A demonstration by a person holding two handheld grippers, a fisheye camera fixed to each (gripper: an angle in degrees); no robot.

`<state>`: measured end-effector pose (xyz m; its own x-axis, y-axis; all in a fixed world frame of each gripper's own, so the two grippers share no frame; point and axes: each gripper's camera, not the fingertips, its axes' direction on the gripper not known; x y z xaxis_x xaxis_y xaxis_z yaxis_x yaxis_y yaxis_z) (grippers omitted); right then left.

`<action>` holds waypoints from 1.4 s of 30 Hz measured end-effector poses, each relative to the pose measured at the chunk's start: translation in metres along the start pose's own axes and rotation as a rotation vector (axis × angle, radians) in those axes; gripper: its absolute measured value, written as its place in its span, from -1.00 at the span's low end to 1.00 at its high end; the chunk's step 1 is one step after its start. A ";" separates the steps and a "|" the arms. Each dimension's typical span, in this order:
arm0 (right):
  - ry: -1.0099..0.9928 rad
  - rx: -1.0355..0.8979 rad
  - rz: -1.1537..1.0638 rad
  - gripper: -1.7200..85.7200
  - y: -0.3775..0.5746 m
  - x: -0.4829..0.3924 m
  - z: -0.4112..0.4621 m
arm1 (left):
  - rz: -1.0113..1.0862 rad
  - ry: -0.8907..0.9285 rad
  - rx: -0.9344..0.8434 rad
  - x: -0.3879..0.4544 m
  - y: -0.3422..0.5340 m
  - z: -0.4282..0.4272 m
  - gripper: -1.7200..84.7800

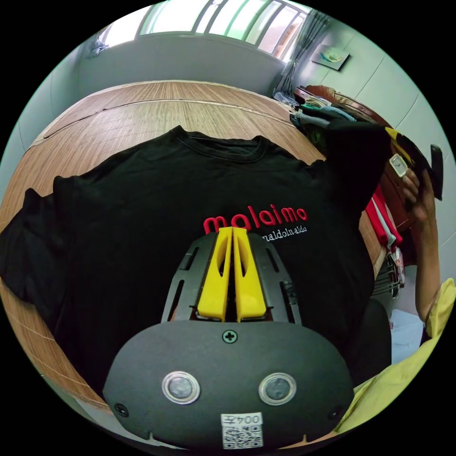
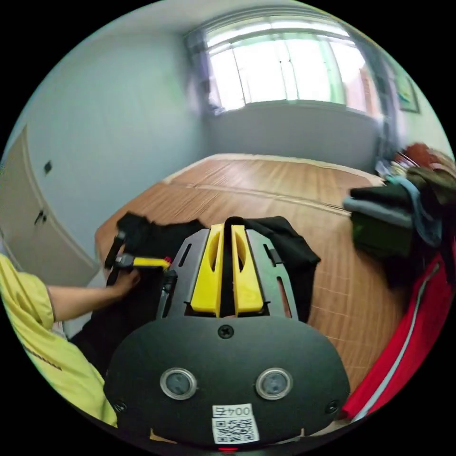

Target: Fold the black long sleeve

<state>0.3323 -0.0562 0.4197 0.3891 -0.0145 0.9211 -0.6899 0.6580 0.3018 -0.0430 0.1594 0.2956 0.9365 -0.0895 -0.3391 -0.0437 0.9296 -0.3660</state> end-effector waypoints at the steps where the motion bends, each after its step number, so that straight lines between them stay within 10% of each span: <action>1: -0.011 -0.071 -0.041 -0.81 0.012 -0.054 0.038 | -0.001 0.004 0.000 -0.002 0.000 0.001 -0.95; 10: 0.108 -0.392 -0.123 -0.73 0.189 -0.251 0.210 | -0.019 0.053 0.004 -0.022 0.002 0.006 -0.95; 42: 0.034 -0.292 -0.012 -0.77 0.332 -0.388 0.301 | -0.525 0.600 0.067 -0.155 0.054 0.013 -0.78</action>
<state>-0.2311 -0.0590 0.2367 0.4196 -0.0017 0.9077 -0.4824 0.8467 0.2246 -0.1855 0.2287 0.3398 0.4810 -0.6805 -0.5528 0.3895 0.7307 -0.5607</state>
